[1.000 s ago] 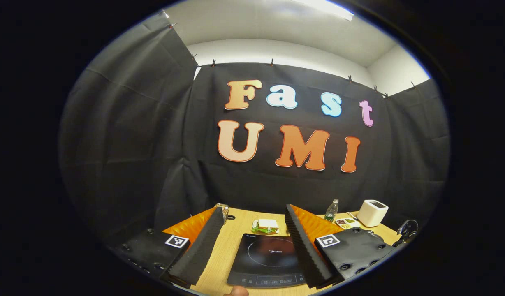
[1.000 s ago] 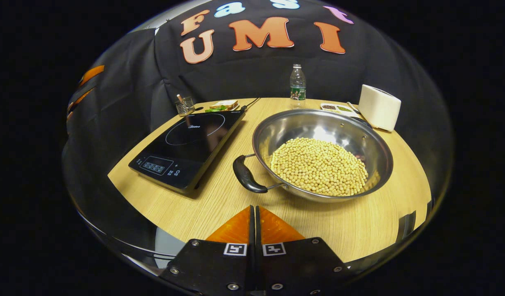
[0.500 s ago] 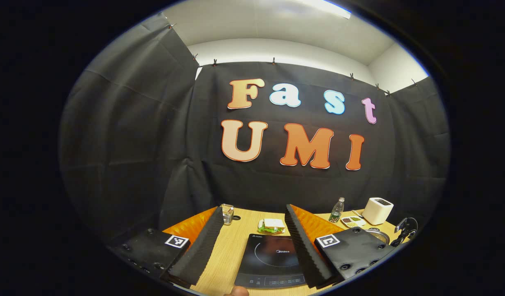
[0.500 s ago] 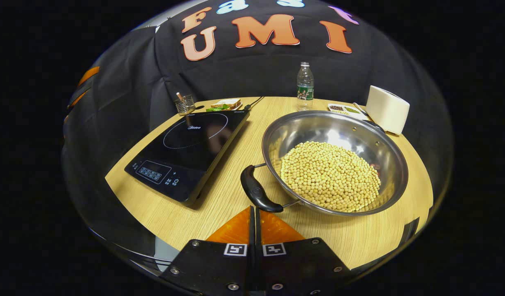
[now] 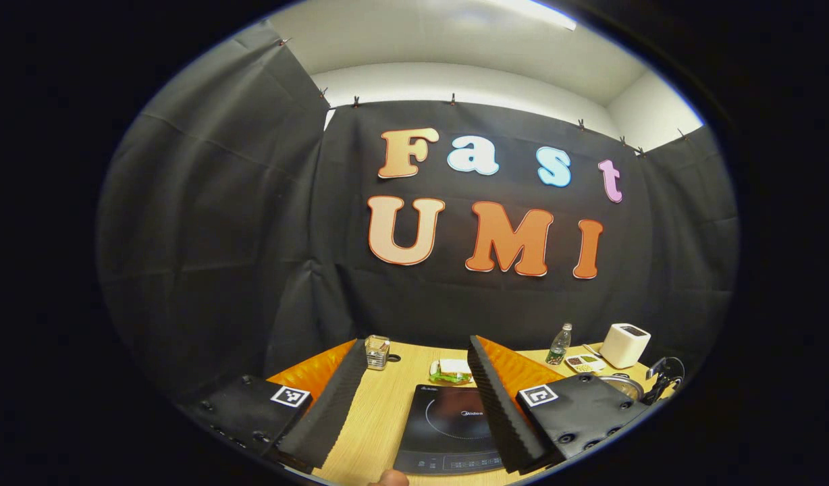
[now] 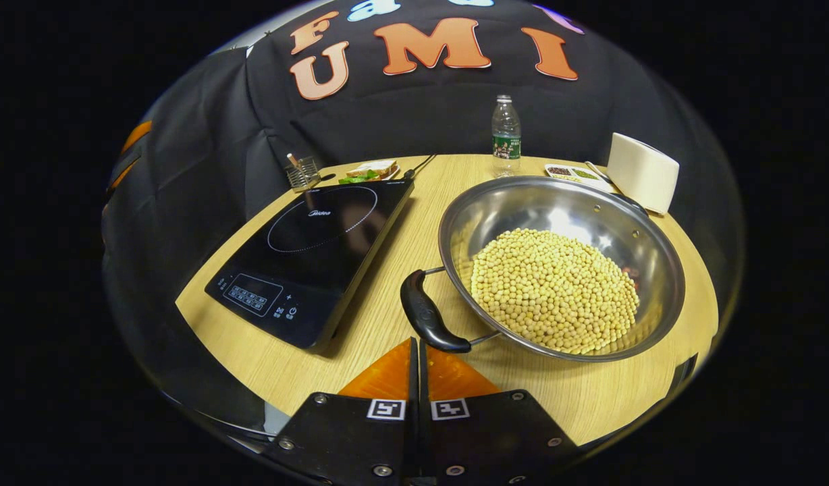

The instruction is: First push the handle of the pot to place it horizontally, then grasp the pot with both hands and set it on the induction cooktop.

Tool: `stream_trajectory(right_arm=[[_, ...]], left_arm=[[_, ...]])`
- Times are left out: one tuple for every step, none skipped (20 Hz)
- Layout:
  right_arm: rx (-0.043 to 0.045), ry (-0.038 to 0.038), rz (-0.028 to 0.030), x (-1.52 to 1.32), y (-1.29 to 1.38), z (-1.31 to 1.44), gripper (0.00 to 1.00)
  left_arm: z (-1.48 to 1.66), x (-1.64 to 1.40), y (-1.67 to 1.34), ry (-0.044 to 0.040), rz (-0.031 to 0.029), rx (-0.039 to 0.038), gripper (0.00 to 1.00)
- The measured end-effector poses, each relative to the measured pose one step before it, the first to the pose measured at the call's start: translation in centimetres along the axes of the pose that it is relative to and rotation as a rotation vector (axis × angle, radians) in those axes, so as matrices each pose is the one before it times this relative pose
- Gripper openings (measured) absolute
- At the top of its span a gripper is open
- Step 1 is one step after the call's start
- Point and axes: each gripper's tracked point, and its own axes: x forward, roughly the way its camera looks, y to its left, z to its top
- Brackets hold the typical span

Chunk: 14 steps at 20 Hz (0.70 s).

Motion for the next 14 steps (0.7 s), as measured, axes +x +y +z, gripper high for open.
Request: stream_trajectory(right_arm=[[0.00534, 0.0001, 0.00362, 0.211, 0.19, 0.152, 0.0], [0.00512, 0.00015, 0.00344, 0.092, 0.107, 0.167, 0.0], [0.00619, -0.0011, 0.00171, 0.198, 0.124, 0.192, 0.0], [0.00395, -0.00052, 0.00222, 0.131, 0.069, 0.134, 0.0], [0.00341, -0.00162, 0.00106, 0.055, 0.075, 0.104, 0.0], [0.00274, -0.00175, -0.0014, 0.113, 0.1, 0.074, 0.0], [0.00192, -0.00115, -0.00102, 0.197, -0.017, 0.085, 0.0], [0.00297, -0.00042, -0.00096, 0.159, -0.037, 0.149, 0.0], [0.00384, -0.00173, -0.0007, 0.124, -0.052, 0.217, 0.0], [0.00268, -0.00377, -0.00147, 0.127, 0.009, 0.191, 0.0], [0.0016, -0.00272, -0.00379, 0.162, -0.083, 0.26, 0.0], [0.00007, -0.003, -0.00629, -0.027, -0.15, 0.224, 0.0], [0.00053, -0.00401, -0.00431, 0.101, -0.032, 0.03, 0.0], [-0.0005, -0.00229, -0.00491, 0.258, -0.172, 0.215, 0.0]], left_arm=[[-0.087, 0.048, 0.188, 0.0, 0.00366, 0.0012, 0.97], [0.062, -0.067, 0.238, -0.00049, 0.00265, 0.00041, 0.97], [0.053, -0.063, 0.104, -0.00087, 0.00114, -0.00031, 0.97], [0.036, 0.081, 0.074, -0.00101, 0.0014, -0.00029, 0.97], [-0.058, -0.092, 0.09, -0.00146, 0.00125, 0.0005, 0.97], [0.016, -0.074, 0.18, -0.00098, 0.00159, 0.0006, 0.97], [-0.081, 0.062, 0.112, -0.00039, 0.00031, 0.00102, 0.97], [-0.01, -0.044, 0.118, 0.00005, 0.00205, 0.0007, 0.97], [-0.029, 0.053, 0.129, 0.00115, 0.00112, 0.00105, 0.97], [-0.081, 0.039, -0.005, 0.00076, 0.00189, 0.00124, 0.97], [0.046, -0.078, 0.284, -0.00017, 0.00294, 0.00075, 0.98], [0.035, 0.026, 0.067, -0.00011, 0.00164, 0.00013, 0.98], [-0.043, -0.007, -0.045, -0.00069, 0.00003, -0.00146, 0.98], [0.028, 0.041, -0.029, -0.00025, -0.00043, -0.00163, 0.97]])
